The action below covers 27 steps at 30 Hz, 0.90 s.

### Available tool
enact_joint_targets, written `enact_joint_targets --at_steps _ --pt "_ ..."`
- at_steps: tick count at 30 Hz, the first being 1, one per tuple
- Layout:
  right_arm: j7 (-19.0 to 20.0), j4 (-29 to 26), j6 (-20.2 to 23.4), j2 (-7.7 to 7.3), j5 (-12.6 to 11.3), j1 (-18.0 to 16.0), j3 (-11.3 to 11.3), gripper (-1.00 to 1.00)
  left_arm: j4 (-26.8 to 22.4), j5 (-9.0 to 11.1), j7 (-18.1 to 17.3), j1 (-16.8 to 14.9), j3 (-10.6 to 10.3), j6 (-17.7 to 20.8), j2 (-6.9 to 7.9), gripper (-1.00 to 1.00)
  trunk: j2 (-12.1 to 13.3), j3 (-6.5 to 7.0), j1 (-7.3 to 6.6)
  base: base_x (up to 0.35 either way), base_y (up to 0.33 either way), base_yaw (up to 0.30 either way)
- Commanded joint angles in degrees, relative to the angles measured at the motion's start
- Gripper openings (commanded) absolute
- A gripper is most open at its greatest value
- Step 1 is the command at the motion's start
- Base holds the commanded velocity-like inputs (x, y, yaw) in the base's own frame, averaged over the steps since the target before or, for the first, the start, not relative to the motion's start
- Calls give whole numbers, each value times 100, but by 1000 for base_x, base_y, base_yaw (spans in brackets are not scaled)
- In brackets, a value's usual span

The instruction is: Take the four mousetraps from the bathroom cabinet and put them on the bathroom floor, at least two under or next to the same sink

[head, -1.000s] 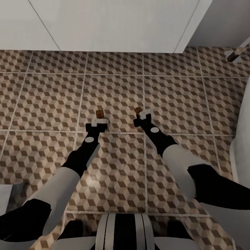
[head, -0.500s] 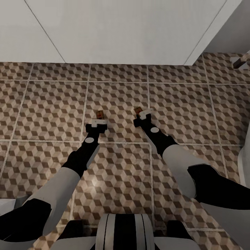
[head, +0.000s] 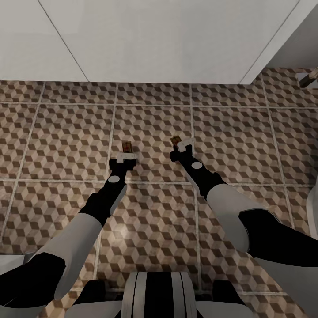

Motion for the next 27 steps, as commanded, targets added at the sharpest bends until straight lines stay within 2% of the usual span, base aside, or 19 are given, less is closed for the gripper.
enact_joint_targets --at_steps 1,7,21,27 --pt "18 4 -15 0 12 -3 -1 -100 -8 19 44 -2 -26 33 4 -100 -1 -3 -1 4 13 0" --pt "22 4 -15 0 12 -3 -1 -100 -7 19 44 -2 -26 39 4 -100 -1 -3 -1 84 5 0" --pt "18 4 -15 0 12 6 -1 -100 211 19 44 -2 -31 28 -4 -100 -1 -3 -1 308 0 0" --pt "15 39 -15 0 12 13 -1 -100 379 17 40 -2 -35 -88 -10 -100 -1 -3 -1 80 0 0"
